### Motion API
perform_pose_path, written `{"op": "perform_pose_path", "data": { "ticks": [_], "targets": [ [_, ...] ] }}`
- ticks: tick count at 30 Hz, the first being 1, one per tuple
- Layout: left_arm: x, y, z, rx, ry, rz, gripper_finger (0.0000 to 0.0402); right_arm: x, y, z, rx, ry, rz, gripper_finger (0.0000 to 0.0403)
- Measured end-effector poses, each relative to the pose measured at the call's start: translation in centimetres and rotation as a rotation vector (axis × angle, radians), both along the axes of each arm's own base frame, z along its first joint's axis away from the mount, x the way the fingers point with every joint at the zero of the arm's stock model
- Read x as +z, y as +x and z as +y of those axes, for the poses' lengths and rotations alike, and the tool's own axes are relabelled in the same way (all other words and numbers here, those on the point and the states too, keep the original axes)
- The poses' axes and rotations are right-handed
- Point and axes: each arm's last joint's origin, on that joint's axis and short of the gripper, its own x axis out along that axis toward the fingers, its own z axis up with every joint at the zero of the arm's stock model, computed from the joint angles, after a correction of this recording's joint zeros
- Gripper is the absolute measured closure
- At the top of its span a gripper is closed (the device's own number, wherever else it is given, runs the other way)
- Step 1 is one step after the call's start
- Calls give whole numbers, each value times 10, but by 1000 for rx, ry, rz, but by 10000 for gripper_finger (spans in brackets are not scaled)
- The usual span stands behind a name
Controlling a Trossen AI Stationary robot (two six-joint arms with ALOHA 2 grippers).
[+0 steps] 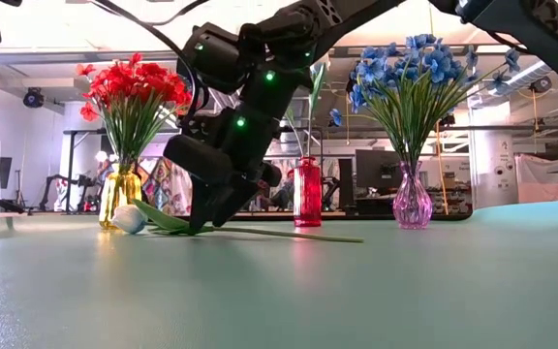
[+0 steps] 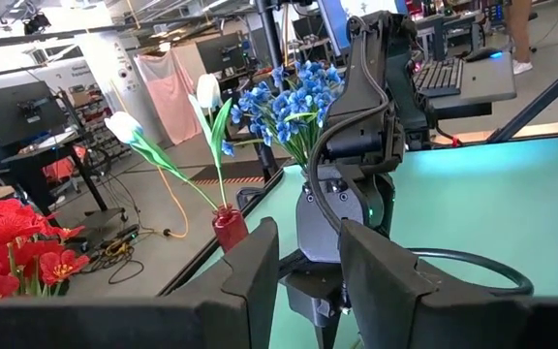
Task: Sort flowers into vase by color
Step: Put the white flower into the red vase
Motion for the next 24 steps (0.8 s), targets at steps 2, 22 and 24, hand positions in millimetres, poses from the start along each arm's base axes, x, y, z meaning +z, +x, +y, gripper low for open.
{"op": "perform_pose_path", "data": {
  "ticks": [2,22,24],
  "targets": [
    [0,0,0,0,0,0,301,0,0,0,1,-1,1,183],
    [0,0,0,1,-9,-4,301,-1,0,0,14,-8,5,383],
    [0,0,0,1,-16,-8,301,-1,0,0,15,-9,1,390]
  ]
}}
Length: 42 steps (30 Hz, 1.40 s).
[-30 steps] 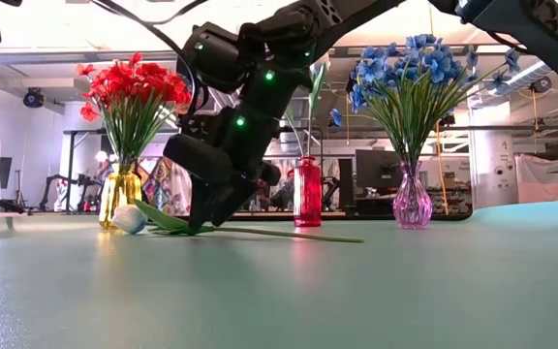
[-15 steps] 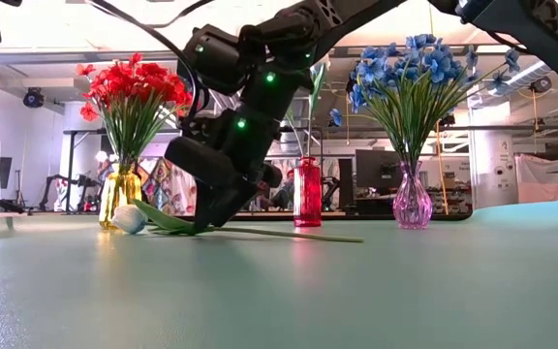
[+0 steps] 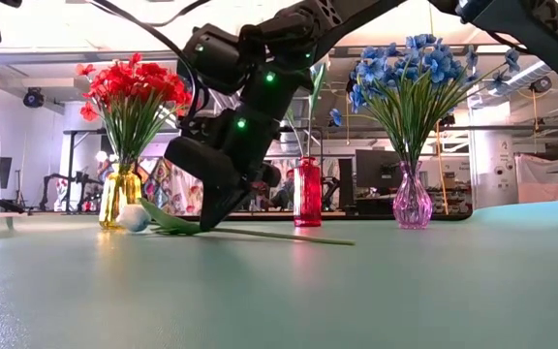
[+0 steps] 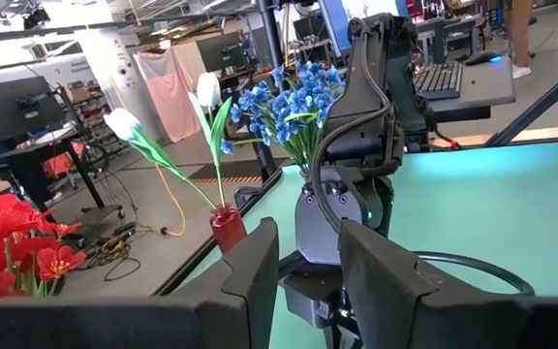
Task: Sort flowers into vase by color
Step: Put the white flower into the red vase
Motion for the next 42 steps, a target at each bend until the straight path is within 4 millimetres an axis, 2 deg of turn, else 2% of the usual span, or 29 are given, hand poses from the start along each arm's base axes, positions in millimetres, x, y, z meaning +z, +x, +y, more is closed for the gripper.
{"op": "perform_pose_path", "data": {
  "ticks": [3,7,15,21,27,31,36,39,42],
  "targets": [
    [0,0,0,1,-11,-5,301,3,0,0,4,-2,-7,390],
    [0,0,0,1,-17,-9,301,18,-3,3,21,-8,-28,390],
    [3,1,-1,27,-52,-52,301,72,-23,29,103,-31,-93,390],
    [6,2,-3,7,-80,-54,301,114,-64,47,109,-56,-175,390],
    [4,10,-15,-253,-162,96,309,141,-114,66,142,-81,-400,391],
    [8,24,-29,-391,-95,120,322,146,-139,76,205,-91,-620,391],
    [13,49,-41,-651,39,110,326,145,-164,87,285,-140,-891,391],
    [11,66,-37,-692,63,105,326,140,-173,92,313,-165,-994,391],
    [6,81,-26,-648,42,123,326,136,-177,93,324,-182,-1042,391]
  ]
}}
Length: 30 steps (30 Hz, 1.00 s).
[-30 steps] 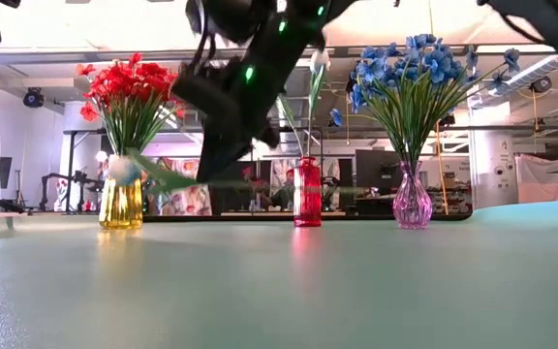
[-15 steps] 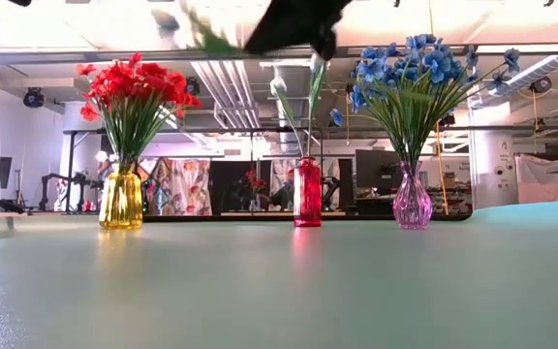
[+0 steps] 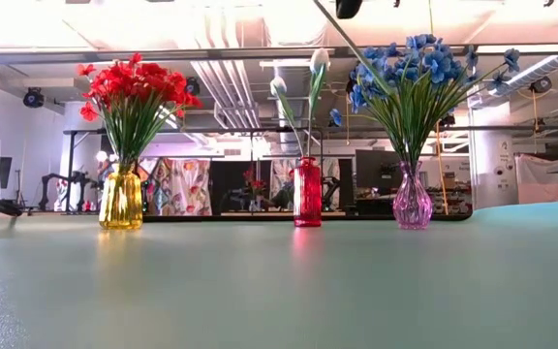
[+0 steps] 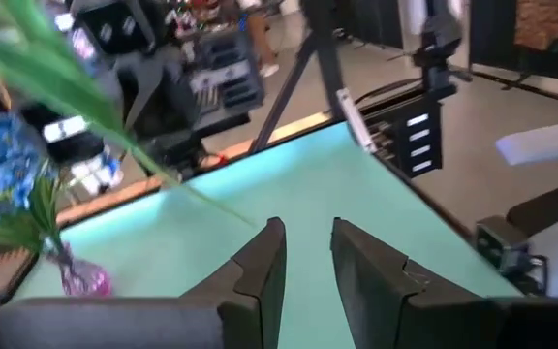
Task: Sort flowers into vase by color
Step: Put the white flower into the red vase
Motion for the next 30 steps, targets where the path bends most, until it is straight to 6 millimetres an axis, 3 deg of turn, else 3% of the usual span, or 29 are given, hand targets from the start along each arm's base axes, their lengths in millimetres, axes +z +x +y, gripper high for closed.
{"op": "perform_pose_path", "data": {
  "ticks": [4,8,16,22,30],
  "targets": [
    [-5,16,12,8,-30,20,326,-1,-2,1,2,-16,-22,391],
    [-11,26,22,-33,-67,-72,326,1,-2,1,3,-45,-48,391],
    [-45,13,48,19,-247,-304,326,5,0,5,11,-103,-145,390],
    [-56,10,54,104,-263,-319,326,0,6,6,-1,-120,-186,390],
    [-54,23,48,132,-242,-308,325,-2,18,10,-14,-132,-270,390]
  ]
}}
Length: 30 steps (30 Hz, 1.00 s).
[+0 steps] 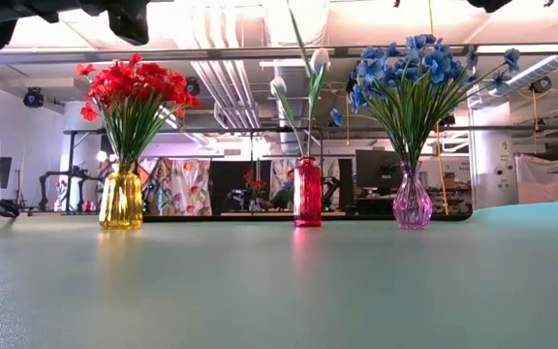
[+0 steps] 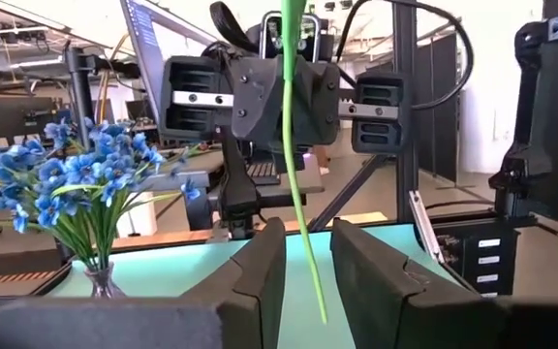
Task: Sort flowers into vase by color
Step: Put the white flower into the red vase
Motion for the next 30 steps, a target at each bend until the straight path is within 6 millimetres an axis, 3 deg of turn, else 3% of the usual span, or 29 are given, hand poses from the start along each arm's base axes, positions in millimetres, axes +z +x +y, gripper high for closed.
{"op": "perform_pose_path", "data": {
  "ticks": [9,18,30],
  "targets": [
    [-1,22,-10,44,21,35,263,-2,21,8,-11,-50,3,390],
    [-3,28,-11,110,25,50,191,-2,24,10,-13,-66,0,390],
    [1,32,-9,116,20,38,174,-2,24,11,31,-79,-7,390]
  ]
}}
